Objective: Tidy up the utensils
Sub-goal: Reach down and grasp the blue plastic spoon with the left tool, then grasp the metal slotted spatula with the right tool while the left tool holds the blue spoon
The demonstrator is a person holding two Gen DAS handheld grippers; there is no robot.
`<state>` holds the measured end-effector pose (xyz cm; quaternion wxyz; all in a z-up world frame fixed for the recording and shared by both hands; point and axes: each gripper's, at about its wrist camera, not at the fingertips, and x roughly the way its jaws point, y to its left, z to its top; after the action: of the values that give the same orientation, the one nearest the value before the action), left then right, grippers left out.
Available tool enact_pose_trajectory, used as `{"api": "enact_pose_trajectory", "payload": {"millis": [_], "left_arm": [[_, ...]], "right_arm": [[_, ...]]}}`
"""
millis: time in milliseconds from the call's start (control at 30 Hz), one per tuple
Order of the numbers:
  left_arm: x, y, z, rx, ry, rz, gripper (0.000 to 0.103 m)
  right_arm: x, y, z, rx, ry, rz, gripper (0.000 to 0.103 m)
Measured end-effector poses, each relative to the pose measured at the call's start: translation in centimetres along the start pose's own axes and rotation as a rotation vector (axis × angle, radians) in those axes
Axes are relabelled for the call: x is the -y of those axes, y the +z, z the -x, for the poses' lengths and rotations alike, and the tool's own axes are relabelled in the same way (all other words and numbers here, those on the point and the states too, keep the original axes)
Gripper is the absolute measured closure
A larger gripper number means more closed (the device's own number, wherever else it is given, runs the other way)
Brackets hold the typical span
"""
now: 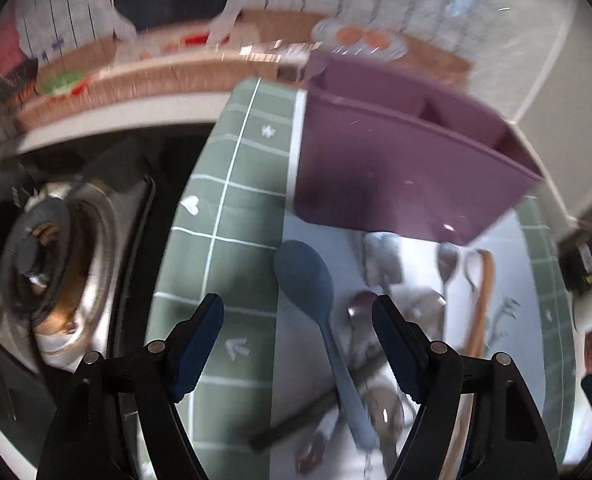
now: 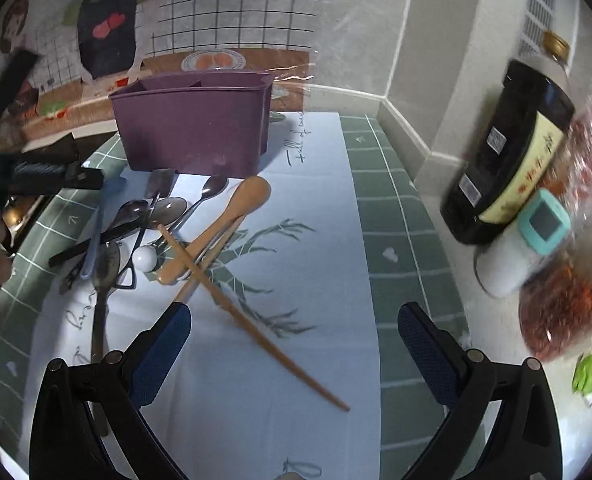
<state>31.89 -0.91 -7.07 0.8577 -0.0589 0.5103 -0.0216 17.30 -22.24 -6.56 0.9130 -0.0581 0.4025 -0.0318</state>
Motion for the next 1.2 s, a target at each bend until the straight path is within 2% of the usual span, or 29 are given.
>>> {"api": "enact_pose_trajectory", "payload": {"millis": [133, 200, 267, 300, 367, 400, 500, 600, 700, 767, 833, 900, 967, 1100, 1167, 1200], "left_arm": [[0.8, 1.0, -2.5, -0.014, 0.030, 0.004, 0.027], [1.5, 1.0, -3.2, -0.018, 0.043, -0.025, 0.033], [1.9, 1.0, -4.1, -0.024, 0.054, -0.053, 0.049], [2.0, 0.9, -4.3, -0.018, 0.056, -0.065, 0.051], [1.9, 0.6, -4.0, 0.011, 0.057, -0.089, 0.065], [1.6, 0.4, -3.6, 0.022, 0.045, -0.091, 0.065], [-0.1, -0.5, -1.6, 0.069, -0.011, -0.064, 0.065], [-2.0, -2.0, 1.7, 0.137, -0.050, -0.049, 0.066], [-3.2, -3.6, 4.7, 0.189, -0.087, -0.033, 0.066], [-3.5, -4.6, 6.4, 0.223, -0.097, -0.027, 0.068], [-4.3, -5.3, 7.8, 0.257, -0.109, -0.021, 0.069], [-4.7, -6.0, 8.9, 0.282, -0.116, -0.015, 0.070], [-5.1, -6.2, 9.7, 0.298, -0.126, -0.010, 0.072], [-5.5, -6.8, 10.6, 0.309, -0.122, -0.009, 0.073], [-5.8, -6.9, 10.8, 0.308, -0.122, 0.001, 0.074], [-5.9, -6.9, 10.9, 0.309, -0.121, 0.006, 0.074]], "right_arm": [[-0.2, 0.8, -1.0, -0.005, -0.029, 0.025, 0.000], [-0.2, 1.1, -1.6, -0.010, -0.056, 0.034, 0.000], [-0.3, 1.5, -2.1, -0.018, -0.077, 0.042, 0.000], [-0.4, 1.7, -2.3, -0.019, -0.084, 0.045, 0.000], [-0.6, 2.1, -2.5, -0.019, -0.092, 0.050, 0.000], [-0.8, 2.5, -2.6, -0.017, -0.090, 0.050, 0.000], [-1.5, 3.6, -2.7, 0.001, -0.037, 0.055, 0.000], [-2.9, 5.1, -3.0, 0.034, 0.089, 0.081, 0.000], [-4.8, 6.4, -3.7, 0.048, 0.158, 0.098, 0.001], [-6.6, 7.6, -4.5, 0.042, 0.212, 0.115, 0.009], [-8.3, 8.5, -5.6, 0.017, 0.280, 0.123, 0.024], [-10.0, 9.5, -7.4, -0.027, 0.349, 0.118, 0.030], [-11.2, 9.9, -8.9, -0.053, 0.326, 0.098, 0.031], [-13.5, 10.2, -11.4, -0.077, 0.202, 0.125, 0.038], [-14.1, 10.3, -12.3, -0.094, 0.201, 0.135, 0.047], [-14.3, 10.2, -12.6, -0.102, 0.212, 0.138, 0.055]]}}
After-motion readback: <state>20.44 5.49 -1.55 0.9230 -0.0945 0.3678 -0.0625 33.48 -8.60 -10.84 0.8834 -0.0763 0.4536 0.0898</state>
